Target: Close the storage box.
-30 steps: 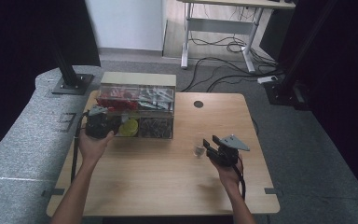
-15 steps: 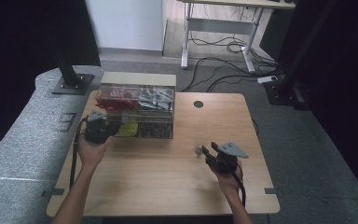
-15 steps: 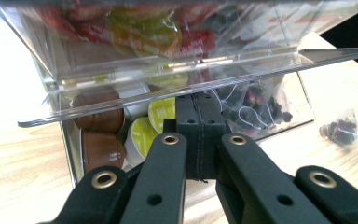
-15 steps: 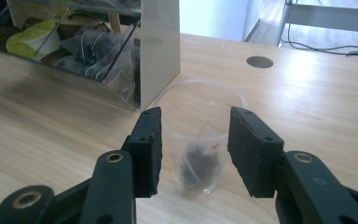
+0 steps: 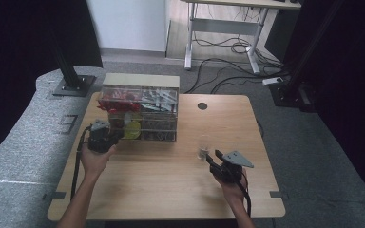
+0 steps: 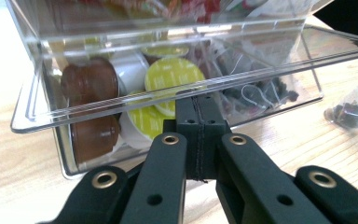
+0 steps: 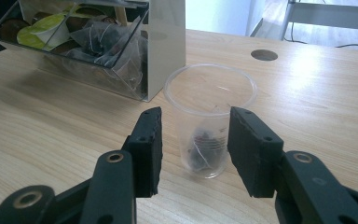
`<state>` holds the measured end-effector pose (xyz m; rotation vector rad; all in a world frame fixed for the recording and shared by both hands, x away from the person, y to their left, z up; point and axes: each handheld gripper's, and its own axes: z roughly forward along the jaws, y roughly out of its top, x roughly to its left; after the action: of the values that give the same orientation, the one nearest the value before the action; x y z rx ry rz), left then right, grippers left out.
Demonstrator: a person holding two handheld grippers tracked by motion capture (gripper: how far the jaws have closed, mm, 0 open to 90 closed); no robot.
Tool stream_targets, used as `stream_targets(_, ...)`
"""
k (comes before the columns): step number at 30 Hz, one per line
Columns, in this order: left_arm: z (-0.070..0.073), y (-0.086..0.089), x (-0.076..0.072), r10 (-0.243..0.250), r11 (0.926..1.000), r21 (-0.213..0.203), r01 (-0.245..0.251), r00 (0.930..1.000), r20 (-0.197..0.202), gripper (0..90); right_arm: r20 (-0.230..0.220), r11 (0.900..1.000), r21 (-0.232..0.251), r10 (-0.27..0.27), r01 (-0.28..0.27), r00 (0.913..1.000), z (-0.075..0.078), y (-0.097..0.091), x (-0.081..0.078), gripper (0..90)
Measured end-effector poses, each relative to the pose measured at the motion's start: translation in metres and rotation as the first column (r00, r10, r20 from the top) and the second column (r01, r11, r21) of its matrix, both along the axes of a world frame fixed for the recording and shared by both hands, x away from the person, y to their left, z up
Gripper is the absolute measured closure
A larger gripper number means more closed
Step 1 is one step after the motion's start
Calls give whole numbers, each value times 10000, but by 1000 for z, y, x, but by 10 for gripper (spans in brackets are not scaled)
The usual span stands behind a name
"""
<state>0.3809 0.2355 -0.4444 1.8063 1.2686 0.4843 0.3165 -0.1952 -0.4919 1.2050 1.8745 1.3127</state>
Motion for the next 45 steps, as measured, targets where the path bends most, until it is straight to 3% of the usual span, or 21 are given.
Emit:
stream_targets(12,-9,0,0,7,10000,-77,-8,9999,-115,900,-6,9999,55,-104,104,9999,-2,-6,-4,550)
stream_targets(39,-43,2,4,-126,9998,-142,112,9948,-1014,900,-121,9997,31,-244,244,9996,-8,-11,-6,553)
stream_targets(45,-40,3,4,-87,9998,-185,71,9961,-878,899,-120,9997,39,-254,255,9996,-9,-12,-6,553)
